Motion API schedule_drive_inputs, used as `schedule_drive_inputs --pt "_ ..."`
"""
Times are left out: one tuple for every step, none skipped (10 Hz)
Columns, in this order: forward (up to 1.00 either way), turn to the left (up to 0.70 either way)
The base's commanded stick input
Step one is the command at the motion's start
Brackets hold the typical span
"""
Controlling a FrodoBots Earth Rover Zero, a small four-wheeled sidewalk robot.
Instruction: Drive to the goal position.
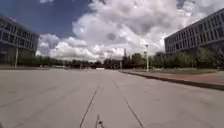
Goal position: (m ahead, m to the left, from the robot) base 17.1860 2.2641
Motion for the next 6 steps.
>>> schedule_drive_inputs --pt "1.00 0.00" --pt "1.00 0.00" --pt "1.00 0.00" --pt "1.00 0.00" --pt "1.00 0.00" --pt "1.00 0.00"
